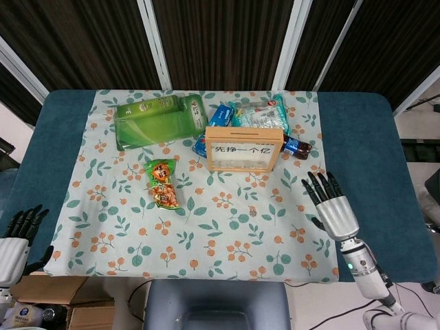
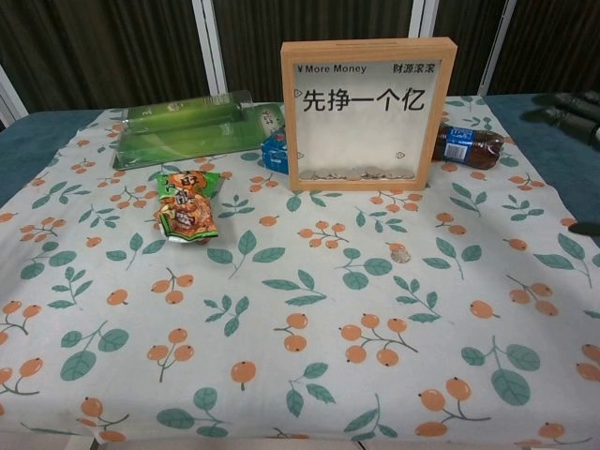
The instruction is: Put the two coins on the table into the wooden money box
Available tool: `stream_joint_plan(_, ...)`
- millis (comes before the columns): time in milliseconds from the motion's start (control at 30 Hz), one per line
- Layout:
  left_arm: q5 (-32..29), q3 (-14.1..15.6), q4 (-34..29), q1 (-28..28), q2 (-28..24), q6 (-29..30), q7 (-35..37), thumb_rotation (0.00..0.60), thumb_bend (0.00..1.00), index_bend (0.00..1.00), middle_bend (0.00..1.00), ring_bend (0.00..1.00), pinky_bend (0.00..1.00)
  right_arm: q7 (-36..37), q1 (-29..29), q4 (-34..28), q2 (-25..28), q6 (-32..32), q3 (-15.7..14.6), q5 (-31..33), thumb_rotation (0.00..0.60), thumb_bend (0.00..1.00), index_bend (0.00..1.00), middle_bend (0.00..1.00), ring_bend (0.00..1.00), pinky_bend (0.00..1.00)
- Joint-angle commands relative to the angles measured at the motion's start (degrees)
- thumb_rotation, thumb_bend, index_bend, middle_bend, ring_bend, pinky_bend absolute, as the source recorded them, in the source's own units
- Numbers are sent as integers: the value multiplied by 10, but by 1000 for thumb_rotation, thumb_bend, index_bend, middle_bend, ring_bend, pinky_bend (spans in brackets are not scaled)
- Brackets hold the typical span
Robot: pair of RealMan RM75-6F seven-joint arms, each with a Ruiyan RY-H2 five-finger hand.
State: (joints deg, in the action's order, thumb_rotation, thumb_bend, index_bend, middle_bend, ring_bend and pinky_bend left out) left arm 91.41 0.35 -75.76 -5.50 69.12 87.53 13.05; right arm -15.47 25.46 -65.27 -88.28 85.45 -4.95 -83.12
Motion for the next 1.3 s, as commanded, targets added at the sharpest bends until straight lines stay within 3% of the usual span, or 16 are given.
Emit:
stream_joint_plan(33, 0, 0, 1, 1, 1, 1, 1, 600, 380, 0, 0, 0, 46, 12, -5, 34, -35, -33, 10, 2, 600, 210, 0, 12, 0, 0)
stream_joint_plan(300, -5, -1, 0, 3, 0, 1, -2, 600, 380, 0, 0, 0, 46, 35, 21, 80, -100, -77, 38, -18, 600, 210, 8, 12, 0, 0)
stream_joint_plan(667, -8, -2, 6, 3, 2, -2, 3, 600, 382, 0, 0, 0, 46, -7, 60, 89, -148, -123, 72, -27, 600, 210, 274, 11, 0, 0)
stream_joint_plan(833, -10, -2, 9, 4, 2, -1, 8, 600, 380, 0, 0, 0, 46, -6, 67, 101, -169, -135, 75, -33, 600, 222, 350, 10, 0, 0)
stream_joint_plan(1300, -10, -1, 23, 4, 8, -3, 21, 600, 379, 0, 0, 0, 46, 9, 63, 156, -217, -152, 71, -40, 600, 374, 412, 14, 0, 0)
